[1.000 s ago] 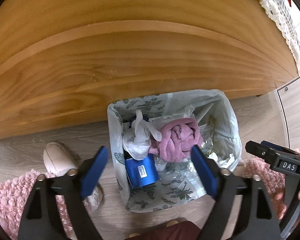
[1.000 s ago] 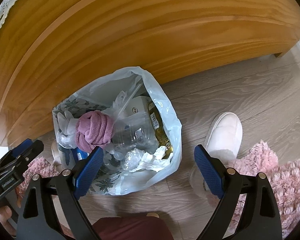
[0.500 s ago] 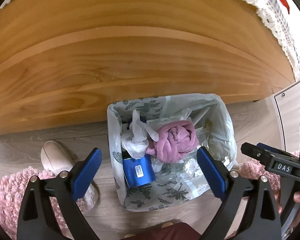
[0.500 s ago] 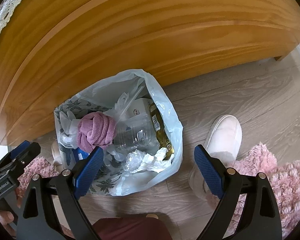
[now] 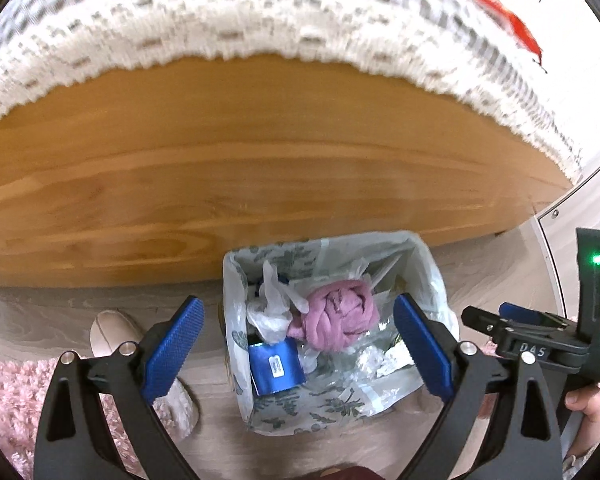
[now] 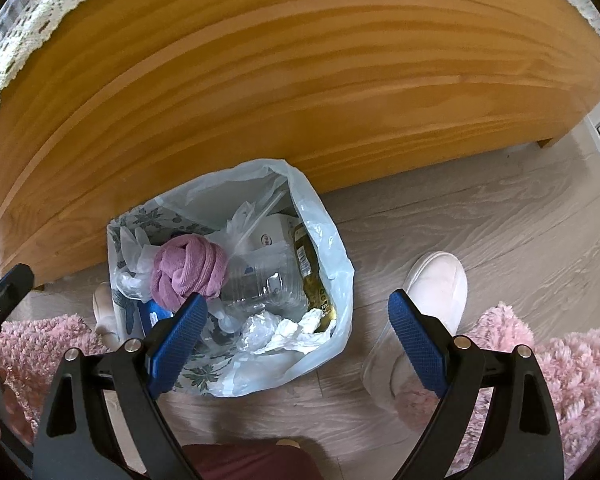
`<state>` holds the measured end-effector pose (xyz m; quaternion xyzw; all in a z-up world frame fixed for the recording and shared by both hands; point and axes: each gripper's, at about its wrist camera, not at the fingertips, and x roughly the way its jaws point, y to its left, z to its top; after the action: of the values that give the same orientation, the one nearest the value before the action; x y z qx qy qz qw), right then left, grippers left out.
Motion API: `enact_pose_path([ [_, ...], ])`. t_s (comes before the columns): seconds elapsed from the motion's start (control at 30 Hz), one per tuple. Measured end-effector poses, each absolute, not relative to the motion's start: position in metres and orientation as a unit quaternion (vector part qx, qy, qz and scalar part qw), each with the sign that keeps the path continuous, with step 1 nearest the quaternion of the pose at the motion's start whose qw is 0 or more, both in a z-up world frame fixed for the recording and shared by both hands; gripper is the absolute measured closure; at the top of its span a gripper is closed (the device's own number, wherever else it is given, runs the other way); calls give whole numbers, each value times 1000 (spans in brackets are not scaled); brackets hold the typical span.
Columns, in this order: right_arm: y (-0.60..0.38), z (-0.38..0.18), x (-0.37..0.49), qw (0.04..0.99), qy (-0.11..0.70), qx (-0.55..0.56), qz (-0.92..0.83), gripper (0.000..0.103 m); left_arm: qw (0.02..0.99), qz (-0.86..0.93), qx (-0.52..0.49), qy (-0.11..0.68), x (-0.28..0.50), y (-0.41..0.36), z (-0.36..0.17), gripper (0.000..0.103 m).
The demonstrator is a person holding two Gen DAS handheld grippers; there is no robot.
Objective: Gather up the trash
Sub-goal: 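Raise both tools up out of the bin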
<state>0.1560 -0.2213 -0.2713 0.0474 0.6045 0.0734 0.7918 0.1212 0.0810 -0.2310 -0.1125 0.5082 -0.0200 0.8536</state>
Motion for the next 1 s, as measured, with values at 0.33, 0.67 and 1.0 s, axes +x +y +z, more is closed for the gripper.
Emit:
enact_pose_path([
  [0.33, -226, -250, 148, 816, 573, 39, 67, 15, 892, -26, -70, 445, 106, 71, -191, 11],
  [0.67, -230, -209, 142, 858, 509, 32, 68, 9, 917, -33, -63, 392, 97, 68, -147, 10],
  [1.0, -229, -163, 132, 897, 434, 14, 88, 8, 936, -36, -49, 347, 93, 68, -111, 7],
])
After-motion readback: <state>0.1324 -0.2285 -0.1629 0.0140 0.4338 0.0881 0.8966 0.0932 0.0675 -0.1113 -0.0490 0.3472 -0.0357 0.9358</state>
